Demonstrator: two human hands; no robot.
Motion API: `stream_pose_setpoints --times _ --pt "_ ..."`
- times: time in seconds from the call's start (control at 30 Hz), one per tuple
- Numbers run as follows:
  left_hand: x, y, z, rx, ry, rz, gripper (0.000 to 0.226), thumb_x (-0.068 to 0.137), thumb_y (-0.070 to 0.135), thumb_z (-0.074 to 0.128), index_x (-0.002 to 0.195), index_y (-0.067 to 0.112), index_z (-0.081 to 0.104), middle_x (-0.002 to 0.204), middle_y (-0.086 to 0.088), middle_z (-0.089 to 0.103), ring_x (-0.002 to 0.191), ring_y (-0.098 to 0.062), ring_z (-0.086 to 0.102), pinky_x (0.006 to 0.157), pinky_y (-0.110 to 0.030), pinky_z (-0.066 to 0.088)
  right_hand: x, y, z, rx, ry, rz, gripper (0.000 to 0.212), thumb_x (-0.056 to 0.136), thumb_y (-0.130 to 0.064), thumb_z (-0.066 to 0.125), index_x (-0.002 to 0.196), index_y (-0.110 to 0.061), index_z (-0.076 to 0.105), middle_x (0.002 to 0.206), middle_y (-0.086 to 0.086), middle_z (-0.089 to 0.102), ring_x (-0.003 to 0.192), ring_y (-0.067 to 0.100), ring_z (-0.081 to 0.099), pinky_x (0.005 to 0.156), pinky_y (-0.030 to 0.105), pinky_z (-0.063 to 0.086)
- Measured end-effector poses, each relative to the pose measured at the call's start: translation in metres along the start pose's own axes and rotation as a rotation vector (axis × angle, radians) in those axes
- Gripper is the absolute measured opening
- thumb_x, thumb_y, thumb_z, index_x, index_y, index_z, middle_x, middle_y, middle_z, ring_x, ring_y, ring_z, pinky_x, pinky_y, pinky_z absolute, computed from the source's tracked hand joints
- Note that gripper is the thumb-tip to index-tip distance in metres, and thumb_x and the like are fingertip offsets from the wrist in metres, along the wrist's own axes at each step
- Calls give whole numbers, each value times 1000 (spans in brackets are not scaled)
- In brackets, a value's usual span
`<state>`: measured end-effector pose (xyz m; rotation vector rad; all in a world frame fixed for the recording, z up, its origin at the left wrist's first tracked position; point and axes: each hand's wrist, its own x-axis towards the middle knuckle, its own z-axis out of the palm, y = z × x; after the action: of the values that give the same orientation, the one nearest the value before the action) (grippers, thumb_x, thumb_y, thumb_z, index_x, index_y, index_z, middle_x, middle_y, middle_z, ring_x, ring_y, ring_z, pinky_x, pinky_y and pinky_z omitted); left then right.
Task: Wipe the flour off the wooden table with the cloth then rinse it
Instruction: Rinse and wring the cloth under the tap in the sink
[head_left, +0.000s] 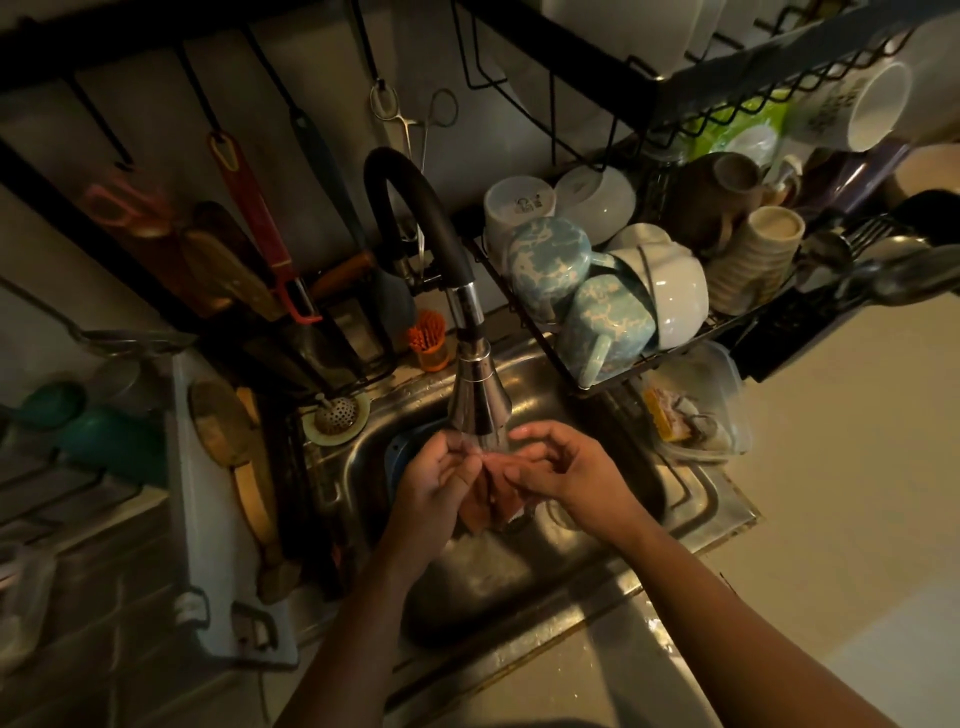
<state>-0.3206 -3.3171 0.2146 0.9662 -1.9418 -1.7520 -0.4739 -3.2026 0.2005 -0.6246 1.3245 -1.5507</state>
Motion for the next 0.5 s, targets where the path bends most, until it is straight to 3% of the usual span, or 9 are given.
stream_pose_setpoints --times 0.17,0.33,0.5 --pt "0 5 -1 -77 72 29 8 95 14 61 95 21 64 88 0 71 82 -13 67 66 -20 51 4 -4 4 -27 34 -36 32 82 0 74 111 -10 64 79 1 74 73 17 72 72 39 63" --pt "-1 10 -6 -157 111 -16 18 91 -1 63 103 12 66 91 -2 74 87 -14 70 70 -22 54 5 -12 8 -62 68 -74 25 89 4 70 109 -11 66 77 -2 73 69 17 67 59 27 53" --pt "-3 14 -6 -170 34 -117 52 74 -4 81 116 20 61 99 0 76 92 -15 73 72 -26 58 8 -15 13 -85 1 -52 21 92 0 68 108 -12 63 79 -1 71 65 10 65 55 18 49"
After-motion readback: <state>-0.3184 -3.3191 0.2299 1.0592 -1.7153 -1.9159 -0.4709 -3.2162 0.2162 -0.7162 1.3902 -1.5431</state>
